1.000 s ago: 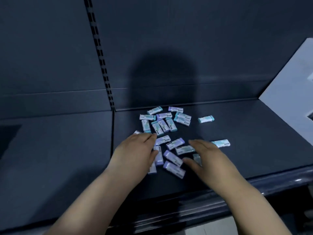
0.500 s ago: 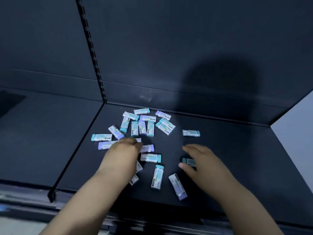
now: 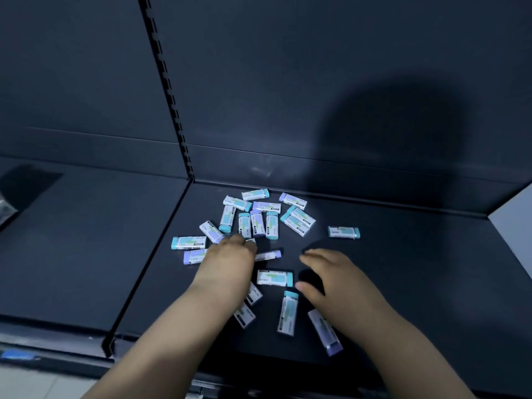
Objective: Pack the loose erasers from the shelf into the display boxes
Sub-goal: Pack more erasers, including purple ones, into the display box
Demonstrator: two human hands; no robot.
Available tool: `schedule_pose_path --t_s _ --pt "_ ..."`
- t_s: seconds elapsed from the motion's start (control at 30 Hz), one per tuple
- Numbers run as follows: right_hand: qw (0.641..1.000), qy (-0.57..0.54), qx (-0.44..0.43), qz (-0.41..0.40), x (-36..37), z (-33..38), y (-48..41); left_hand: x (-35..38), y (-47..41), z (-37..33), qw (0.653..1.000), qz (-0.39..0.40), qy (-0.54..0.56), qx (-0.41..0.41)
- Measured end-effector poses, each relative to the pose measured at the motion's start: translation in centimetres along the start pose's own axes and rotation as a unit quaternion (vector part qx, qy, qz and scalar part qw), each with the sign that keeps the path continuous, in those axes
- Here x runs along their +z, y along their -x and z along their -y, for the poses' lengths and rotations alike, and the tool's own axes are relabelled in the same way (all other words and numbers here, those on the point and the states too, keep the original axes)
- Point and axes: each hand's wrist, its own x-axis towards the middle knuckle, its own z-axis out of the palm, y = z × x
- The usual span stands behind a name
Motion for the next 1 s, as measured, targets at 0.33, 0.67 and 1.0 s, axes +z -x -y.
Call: schedule_pose_path --t_s 0.33,0.67,1.0 --pt "0.993 -0.107 0.001 -0.054 0.6 3.1 -2.2 -2.8 2.1 0.9 0.940 -0.002 0.335 -0.058" --pt "0.990 -0.131 -0.048 -0.033 1.1 5.7 -3.6 -2.8 3.5 3.4 0.877 0.059 0.471 -0.069" --pt "0.979 -0.177 -0.094 0.030 2.0 8.3 -4.4 -2.4 3.9 6.6 0.920 0.063 0.386 0.012"
